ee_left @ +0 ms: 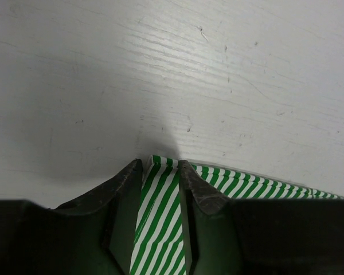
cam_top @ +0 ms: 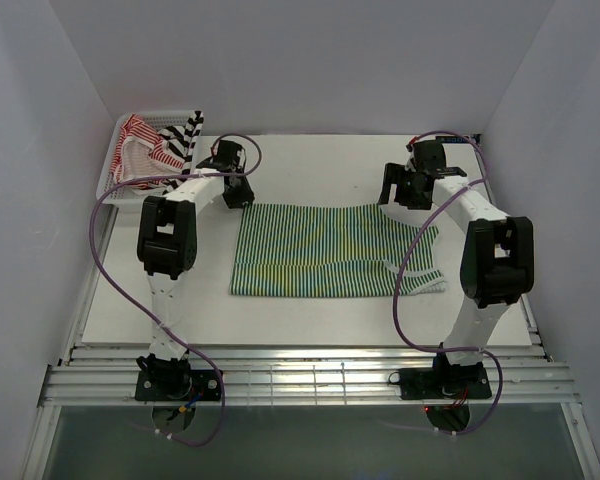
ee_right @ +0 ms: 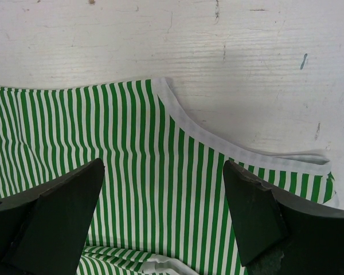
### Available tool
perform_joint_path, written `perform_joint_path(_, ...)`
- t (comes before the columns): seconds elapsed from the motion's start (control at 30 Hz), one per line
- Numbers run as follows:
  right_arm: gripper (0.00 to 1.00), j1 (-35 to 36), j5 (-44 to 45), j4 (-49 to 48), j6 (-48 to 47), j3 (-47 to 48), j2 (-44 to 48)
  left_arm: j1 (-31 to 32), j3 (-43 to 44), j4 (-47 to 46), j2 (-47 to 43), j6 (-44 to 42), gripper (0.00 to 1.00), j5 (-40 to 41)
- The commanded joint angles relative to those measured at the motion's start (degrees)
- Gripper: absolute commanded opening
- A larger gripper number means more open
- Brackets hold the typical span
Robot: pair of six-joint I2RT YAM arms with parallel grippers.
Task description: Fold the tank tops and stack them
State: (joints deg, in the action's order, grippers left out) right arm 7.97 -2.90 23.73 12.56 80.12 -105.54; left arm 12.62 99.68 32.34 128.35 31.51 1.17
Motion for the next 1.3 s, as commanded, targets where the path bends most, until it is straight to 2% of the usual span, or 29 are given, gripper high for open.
perform_joint_path(0.0,0.90,0.2,0.7,-0.4,-0.9,2.2,-0.9,1.1,-3.5,3.3,-1.1,0.0,0.42,2.3)
perform_joint_path(0.07,0.90,0.2,0.4,-0.4,-0.9,2.2,-1.2,1.2,-4.0,3.4,-1.2,0.0,0.38,3.0)
perform_joint_path(0.17,0.90,0.2,0.1,-0.6,-1.0,2.5,-1.6,1.1,-4.0,3.5,-1.0,0.1,0.21,3.1)
perform_joint_path(0.2,0.90,0.2,-0.2,-0.7,-1.4,2.6,-1.8,1.1,-3.8,3.5,-0.7,0.2,0.12,2.5)
perform_joint_path(0.3,0.90,0.2,-0.9,-1.1,-2.0,3.5,-2.7,1.3,-3.2,3.4,-0.6,0.2,0.00,2.0)
perform_joint_path(0.67,0.93,1.6,-3.0,-0.8,-2.5,13.0,-12.7,2.1,-5.8,-1.1,-5.1,-0.9,0.00,1.9)
perform_joint_path(0.87,1.00,2.3,-2.2,-0.1,-1.6,17.7,-17.9,2.1,-6.5,-2.1,-5.8,-0.9,0.00,2.4)
perform_joint_path(1.0,0.84,2.4,-1.3,-0.8,-0.4,18.1,-19.8,2.1,-6.9,-2.2,-5.9,-0.6,0.00,3.0)
perform_joint_path(1.03,0.74,2.4,-1.3,-0.7,-0.3,18.3,-20.5,2.1,-6.9,-2.1,-5.9,-0.6,0.00,3.0)
perform_joint_path(1.07,0.68,2.4,-1.2,-0.8,0.0,18.3,-20.7,2.1,-7.0,-2.2,-5.9,-0.5,0.00,3.2)
perform_joint_path(1.2,0.56,2.5,-0.9,-1.1,1.6,18.1,-21.4,2.1,-7.0,-2.4,-6.4,-0.4,0.00,3.8)
perform_joint_path(1.27,0.45,2.5,-0.2,-1.0,2.1,18.0,-21.5,2.1,-7.0,-2.3,-6.4,0.0,0.00,4.0)
